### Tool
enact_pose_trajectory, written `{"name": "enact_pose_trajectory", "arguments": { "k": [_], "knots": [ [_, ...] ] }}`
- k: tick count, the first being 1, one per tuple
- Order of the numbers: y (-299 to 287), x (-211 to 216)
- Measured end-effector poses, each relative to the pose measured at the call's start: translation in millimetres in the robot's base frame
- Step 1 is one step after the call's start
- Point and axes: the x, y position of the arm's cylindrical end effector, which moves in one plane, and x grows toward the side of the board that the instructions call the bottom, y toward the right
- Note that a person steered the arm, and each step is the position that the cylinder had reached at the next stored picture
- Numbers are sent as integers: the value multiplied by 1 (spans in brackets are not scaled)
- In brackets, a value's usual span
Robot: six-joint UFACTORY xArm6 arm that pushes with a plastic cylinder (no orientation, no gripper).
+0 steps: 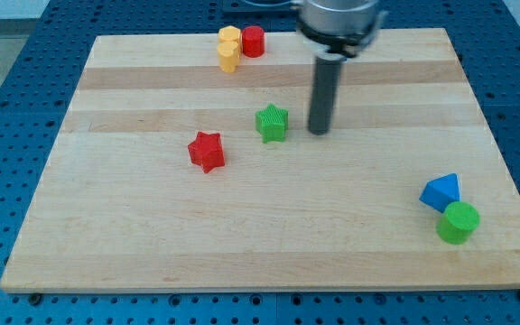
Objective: Push the green star into the blue triangle
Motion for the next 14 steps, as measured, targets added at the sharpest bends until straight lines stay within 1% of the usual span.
{"name": "enact_pose_trajectory", "arguments": {
  "k": [1,2,3,4,6,7,8,9,10,11,12,13,14],
  "knots": [
    [-65,-17],
    [-78,-39],
    [-110,-53],
    [-126,-26],
    [42,22],
    [37,16],
    [-17,-22],
    [-78,-23],
    [-85,12],
    [1,50],
    [70,81],
    [48,73],
    [-14,54]
  ]
}}
